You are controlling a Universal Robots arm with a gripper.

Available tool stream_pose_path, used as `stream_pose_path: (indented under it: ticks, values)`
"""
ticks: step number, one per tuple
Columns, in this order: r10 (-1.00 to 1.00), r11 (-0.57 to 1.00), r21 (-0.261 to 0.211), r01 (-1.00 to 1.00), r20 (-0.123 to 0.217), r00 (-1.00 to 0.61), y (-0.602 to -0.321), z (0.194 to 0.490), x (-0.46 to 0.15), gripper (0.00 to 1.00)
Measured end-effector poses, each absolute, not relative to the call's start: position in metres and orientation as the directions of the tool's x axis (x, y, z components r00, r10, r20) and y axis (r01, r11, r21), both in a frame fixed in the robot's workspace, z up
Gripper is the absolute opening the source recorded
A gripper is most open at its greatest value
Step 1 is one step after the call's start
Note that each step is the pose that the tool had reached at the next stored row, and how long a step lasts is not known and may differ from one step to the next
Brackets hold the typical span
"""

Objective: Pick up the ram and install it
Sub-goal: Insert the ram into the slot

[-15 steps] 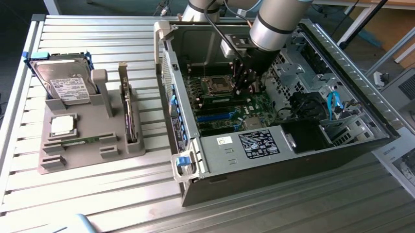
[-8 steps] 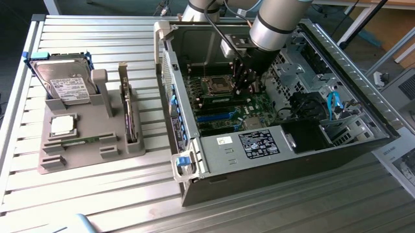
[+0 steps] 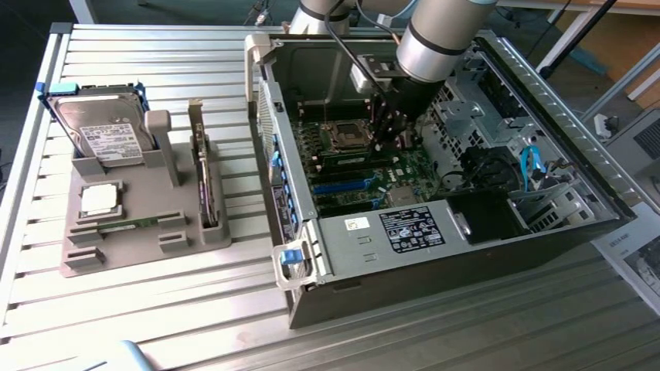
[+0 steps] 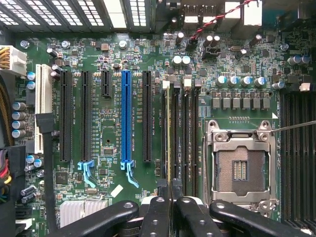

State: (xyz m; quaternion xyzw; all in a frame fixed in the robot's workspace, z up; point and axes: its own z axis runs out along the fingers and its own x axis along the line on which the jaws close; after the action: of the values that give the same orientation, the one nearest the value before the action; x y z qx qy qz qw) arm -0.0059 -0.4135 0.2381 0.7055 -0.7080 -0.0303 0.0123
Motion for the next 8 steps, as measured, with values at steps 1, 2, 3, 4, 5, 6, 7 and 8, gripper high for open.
stream_pose_path:
  ticks: [1,2,3,4,5,6,7,8]
  values:
    - [-1.0,0.003,0.06,-0.998,-0.025,-0.004,-0.4135,0.2381,-0.0059,0.12]
    - [-1.0,0.003,0.06,-0.998,-0.025,-0.004,-0.4135,0.2381,-0.0059,0.12]
    - [-1.0,0.003,0.06,-0.998,-0.026,-0.004,-0.4135,0.238,-0.0059,0.12]
    - [-1.0,0.003,0.06,-0.998,-0.026,-0.004,-0.4135,0.238,-0.0059,0.12]
    - [-1.0,0.003,0.06,-0.998,-0.026,-0.004,-0.4135,0.2382,-0.0059,0.12]
    - [-1.0,0.003,0.06,-0.998,-0.026,-0.004,-0.4135,0.2388,-0.0059,0.12]
    - [-1.0,0.003,0.06,-0.998,-0.026,-0.004,-0.4135,0.2392,-0.0059,0.12]
    - [-1.0,0.003,0.06,-0.998,-0.026,-0.004,-0.4135,0.2395,-0.0059,0.12]
